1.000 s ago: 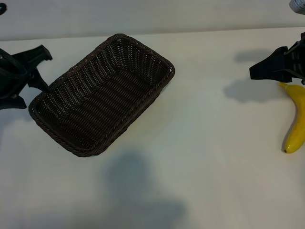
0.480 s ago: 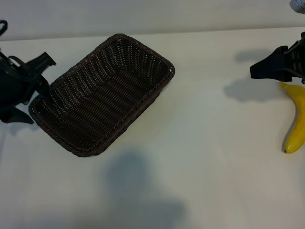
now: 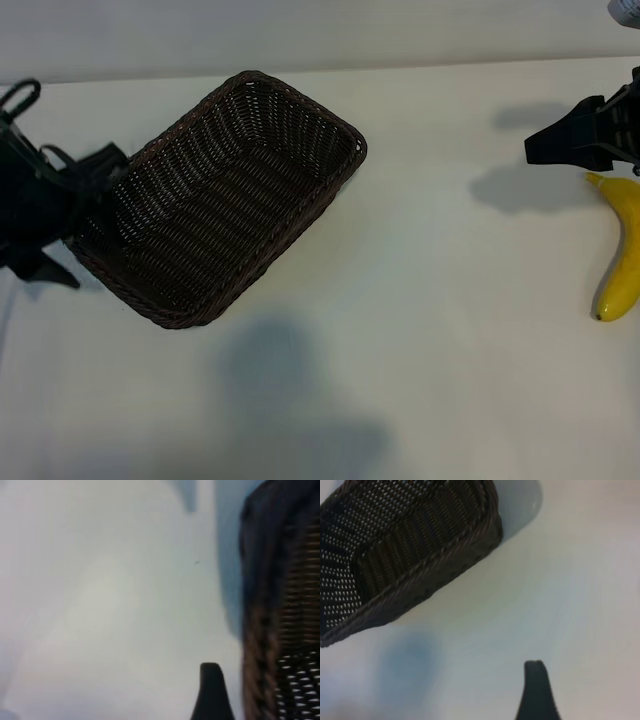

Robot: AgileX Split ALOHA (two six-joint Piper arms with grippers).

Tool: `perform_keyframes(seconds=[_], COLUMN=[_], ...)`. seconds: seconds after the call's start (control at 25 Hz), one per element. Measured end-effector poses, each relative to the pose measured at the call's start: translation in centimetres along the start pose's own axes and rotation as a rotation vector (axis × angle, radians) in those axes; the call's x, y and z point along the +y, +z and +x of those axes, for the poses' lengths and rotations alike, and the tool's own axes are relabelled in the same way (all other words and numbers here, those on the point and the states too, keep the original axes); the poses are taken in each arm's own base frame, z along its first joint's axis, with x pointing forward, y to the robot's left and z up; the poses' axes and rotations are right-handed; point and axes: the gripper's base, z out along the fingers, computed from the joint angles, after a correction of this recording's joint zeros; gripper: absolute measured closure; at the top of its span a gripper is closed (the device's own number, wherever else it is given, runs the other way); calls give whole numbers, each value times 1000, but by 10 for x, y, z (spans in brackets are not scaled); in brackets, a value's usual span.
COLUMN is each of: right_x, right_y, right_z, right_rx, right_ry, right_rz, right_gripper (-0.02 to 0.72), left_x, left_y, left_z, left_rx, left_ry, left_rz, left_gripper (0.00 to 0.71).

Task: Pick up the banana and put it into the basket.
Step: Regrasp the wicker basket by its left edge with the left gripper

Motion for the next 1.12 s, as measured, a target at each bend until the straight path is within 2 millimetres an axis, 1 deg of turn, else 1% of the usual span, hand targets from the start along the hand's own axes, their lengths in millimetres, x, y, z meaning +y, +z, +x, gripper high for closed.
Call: perform_keyframes(seconds=[0.12,0.24,0.44,0.6,1.12], right_x=[0,0,0,0,0], right_y=[0,0,0,0,0], right_z=[0,0,0,0,0], right_rx=[-2,-2,-2,-3,-5], right_ry=[0,0,0,0,0], right_rz=[2,2,2,3,5], right_gripper=[201,201,201,201,201], left_x=[8,10,6,5,-3], left_y=[11,20,24,28,72], left_z=[4,6,4,3,-11], left_rx=[21,14,-7,-3,17], left_ry=[-3,-1,20,27,6], left_rz=[-27,-8,47,41,5], left_gripper=[163,163,163,163,165])
